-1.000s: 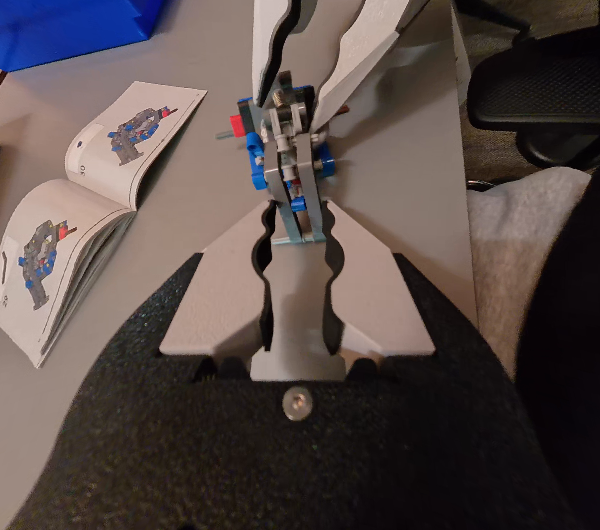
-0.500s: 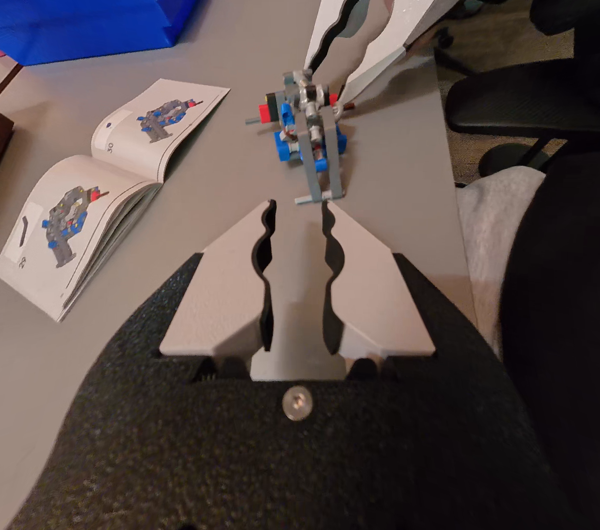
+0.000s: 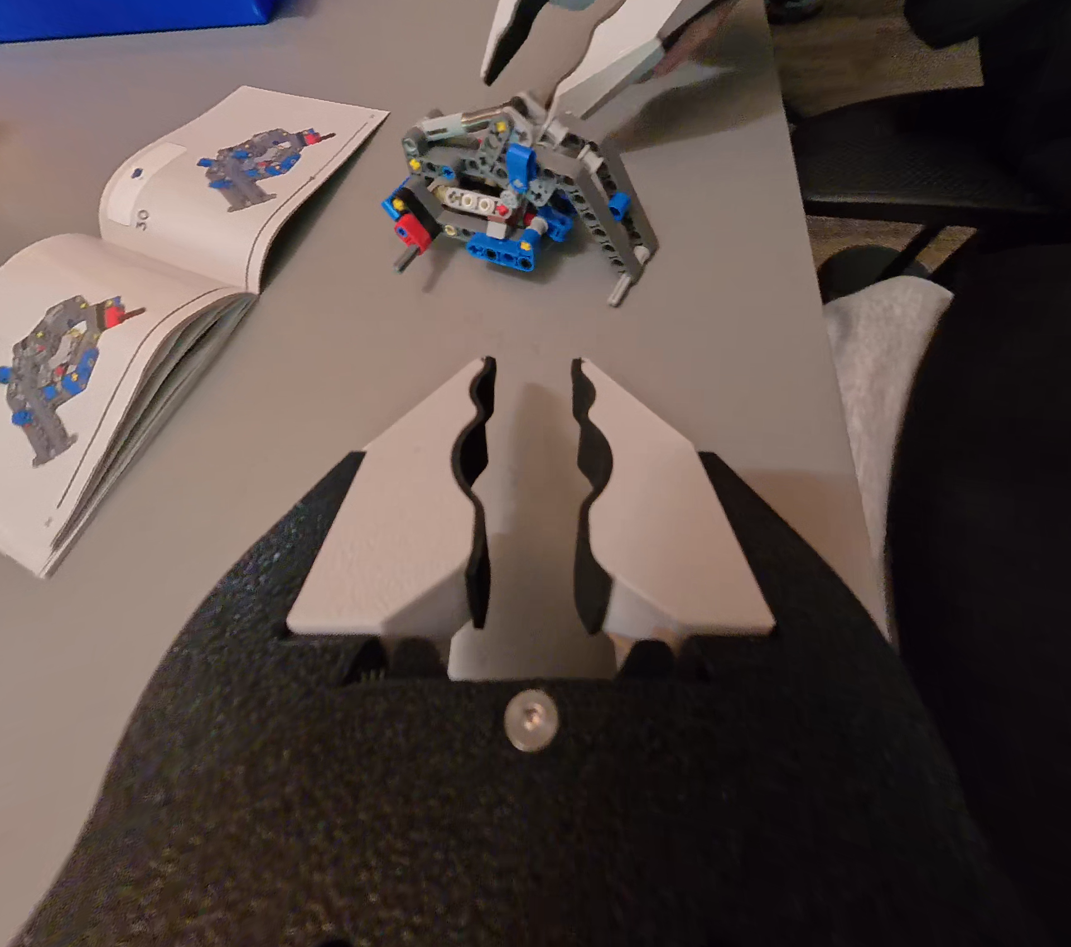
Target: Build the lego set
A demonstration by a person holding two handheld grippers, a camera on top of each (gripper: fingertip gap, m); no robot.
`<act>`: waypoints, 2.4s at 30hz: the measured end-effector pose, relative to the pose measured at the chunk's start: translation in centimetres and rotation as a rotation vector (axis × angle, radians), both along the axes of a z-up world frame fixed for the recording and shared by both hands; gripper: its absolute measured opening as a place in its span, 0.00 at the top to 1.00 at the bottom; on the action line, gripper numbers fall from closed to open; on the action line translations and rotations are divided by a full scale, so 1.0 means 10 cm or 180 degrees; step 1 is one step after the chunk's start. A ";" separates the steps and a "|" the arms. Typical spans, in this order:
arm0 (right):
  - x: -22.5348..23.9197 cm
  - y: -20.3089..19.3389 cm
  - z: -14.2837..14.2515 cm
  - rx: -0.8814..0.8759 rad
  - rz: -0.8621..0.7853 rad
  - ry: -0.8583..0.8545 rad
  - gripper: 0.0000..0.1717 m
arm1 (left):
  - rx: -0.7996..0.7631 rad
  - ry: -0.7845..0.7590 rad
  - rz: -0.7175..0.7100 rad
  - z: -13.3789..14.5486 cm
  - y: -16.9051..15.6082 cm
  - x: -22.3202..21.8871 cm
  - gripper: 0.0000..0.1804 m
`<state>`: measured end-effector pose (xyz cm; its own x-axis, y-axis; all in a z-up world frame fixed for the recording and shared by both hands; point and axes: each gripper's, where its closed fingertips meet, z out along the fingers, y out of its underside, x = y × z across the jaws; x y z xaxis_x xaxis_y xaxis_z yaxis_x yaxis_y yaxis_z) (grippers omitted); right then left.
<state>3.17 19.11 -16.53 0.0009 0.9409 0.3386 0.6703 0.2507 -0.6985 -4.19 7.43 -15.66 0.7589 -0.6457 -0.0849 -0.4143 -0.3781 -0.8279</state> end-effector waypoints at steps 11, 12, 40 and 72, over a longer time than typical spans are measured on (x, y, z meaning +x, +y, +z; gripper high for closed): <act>0.08 -0.78 -0.10 -0.1520 0.0097 0.0307 0.84 | -0.0681 -0.0265 -0.1041 -0.15 0.02 0.45 0.89; 0.04 -0.77 -0.09 -0.1607 0.0075 0.0357 0.87 | -0.0752 -0.0300 -0.1078 -0.16 0.03 0.47 0.89; -0.19 -0.91 -0.05 -0.2141 -0.0088 0.0538 0.96 | -0.0419 0.0277 -0.1829 -0.28 0.11 0.39 0.99; -0.20 -0.93 -0.05 -0.1932 0.0003 0.0581 0.96 | -0.0386 0.0318 -0.1779 -0.28 0.11 0.38 1.00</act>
